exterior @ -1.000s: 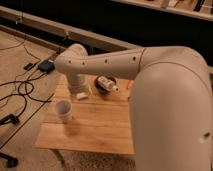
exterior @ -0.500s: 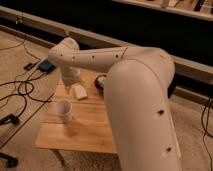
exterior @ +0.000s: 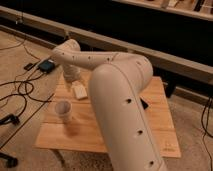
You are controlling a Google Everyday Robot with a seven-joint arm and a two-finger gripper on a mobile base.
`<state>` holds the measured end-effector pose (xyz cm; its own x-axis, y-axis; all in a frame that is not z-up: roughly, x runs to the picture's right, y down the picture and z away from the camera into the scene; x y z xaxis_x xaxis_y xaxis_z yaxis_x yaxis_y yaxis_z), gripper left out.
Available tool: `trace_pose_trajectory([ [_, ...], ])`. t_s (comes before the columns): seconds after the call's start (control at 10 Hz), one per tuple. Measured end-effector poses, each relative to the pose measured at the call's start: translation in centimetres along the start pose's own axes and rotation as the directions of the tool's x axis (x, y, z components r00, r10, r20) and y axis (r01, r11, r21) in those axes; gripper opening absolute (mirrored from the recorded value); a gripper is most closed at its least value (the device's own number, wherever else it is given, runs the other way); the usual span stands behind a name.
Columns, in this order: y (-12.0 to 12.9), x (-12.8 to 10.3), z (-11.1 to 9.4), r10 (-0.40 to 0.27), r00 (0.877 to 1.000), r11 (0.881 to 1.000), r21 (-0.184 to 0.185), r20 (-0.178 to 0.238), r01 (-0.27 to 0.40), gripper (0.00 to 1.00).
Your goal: Place the white sponge in the ceramic cup
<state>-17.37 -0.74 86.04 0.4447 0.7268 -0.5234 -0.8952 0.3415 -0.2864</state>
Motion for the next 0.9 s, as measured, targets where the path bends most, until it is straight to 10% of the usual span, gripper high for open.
trace_pose_trajectory([
  [0.9,-2.0,-6.3,7.9,0.067,0.993,0.997,-0.025,-0.098,-0.070,0.65],
])
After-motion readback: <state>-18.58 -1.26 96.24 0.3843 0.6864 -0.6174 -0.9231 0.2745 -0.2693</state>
